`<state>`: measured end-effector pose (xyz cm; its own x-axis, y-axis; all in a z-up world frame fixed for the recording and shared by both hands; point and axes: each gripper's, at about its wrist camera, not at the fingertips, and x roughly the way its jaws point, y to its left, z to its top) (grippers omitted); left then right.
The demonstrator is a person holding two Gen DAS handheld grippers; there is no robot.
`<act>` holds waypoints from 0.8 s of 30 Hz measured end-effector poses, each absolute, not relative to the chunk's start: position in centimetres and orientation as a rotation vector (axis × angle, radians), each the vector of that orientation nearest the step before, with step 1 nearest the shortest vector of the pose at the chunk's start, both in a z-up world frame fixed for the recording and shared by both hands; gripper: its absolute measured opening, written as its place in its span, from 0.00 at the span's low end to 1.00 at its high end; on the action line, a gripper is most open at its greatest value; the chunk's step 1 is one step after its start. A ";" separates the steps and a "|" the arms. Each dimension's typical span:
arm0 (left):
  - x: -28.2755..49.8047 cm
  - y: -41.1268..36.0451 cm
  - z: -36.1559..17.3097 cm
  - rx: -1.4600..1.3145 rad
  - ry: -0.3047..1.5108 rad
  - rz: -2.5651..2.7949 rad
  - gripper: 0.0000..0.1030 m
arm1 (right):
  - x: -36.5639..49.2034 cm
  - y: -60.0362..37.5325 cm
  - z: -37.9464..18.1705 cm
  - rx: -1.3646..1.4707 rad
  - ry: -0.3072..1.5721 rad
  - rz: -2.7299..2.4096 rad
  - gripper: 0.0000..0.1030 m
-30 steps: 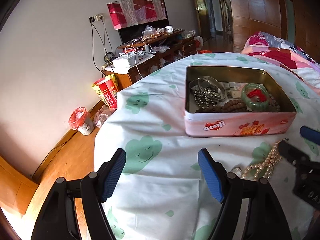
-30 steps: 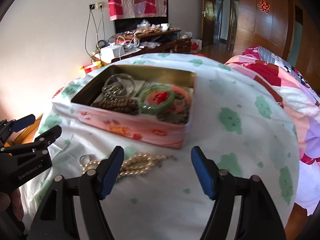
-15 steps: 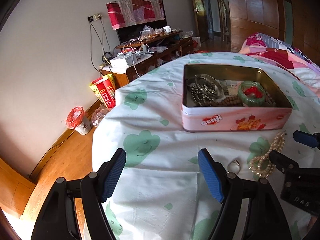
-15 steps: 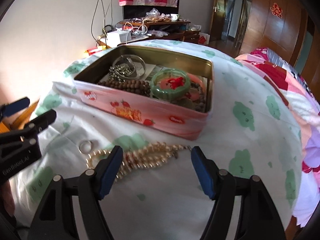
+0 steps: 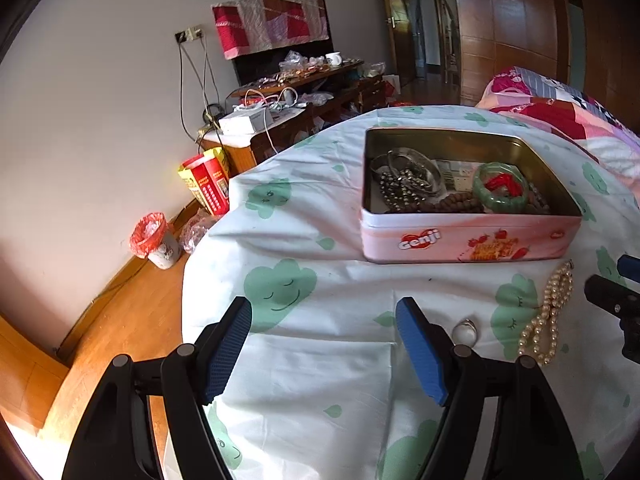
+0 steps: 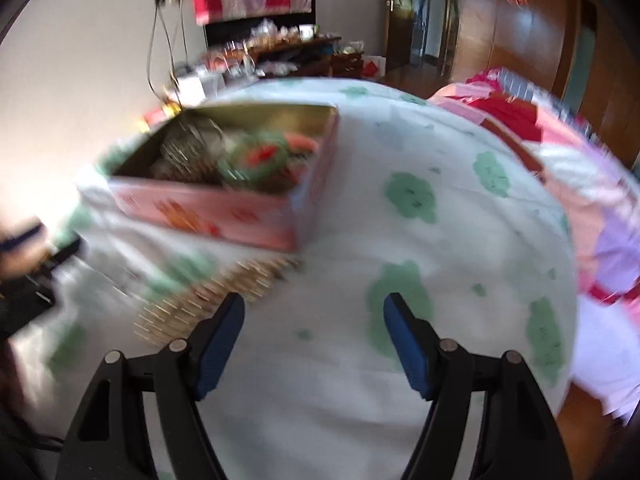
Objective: Organize jewelry
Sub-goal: 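Move both open tools toward the pearl necklace and silver ring, then close the right tool on the pearl necklace while the left tool grips the silver ring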
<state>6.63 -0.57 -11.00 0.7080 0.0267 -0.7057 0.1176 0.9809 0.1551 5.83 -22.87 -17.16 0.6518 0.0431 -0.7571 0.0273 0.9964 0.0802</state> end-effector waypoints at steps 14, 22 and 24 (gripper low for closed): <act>6.2 -1.1 -11.2 0.192 0.787 -0.089 0.73 | 6.2 -21.4 -19.0 0.076 0.923 0.092 0.56; 5.6 -2.3 -11.0 0.218 0.770 -0.134 0.73 | 5.6 -21.5 -18.9 0.037 0.896 0.151 0.24; 5.5 -2.6 -11.1 0.226 0.768 -0.141 0.73 | 5.6 -21.5 -18.9 0.030 0.895 0.166 0.22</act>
<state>5.49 -2.64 -11.07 0.7114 -0.0440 -0.7014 0.2085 0.9663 0.1509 5.60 -21.50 -18.89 0.6135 0.1563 -0.7741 -0.1311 0.9868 0.0953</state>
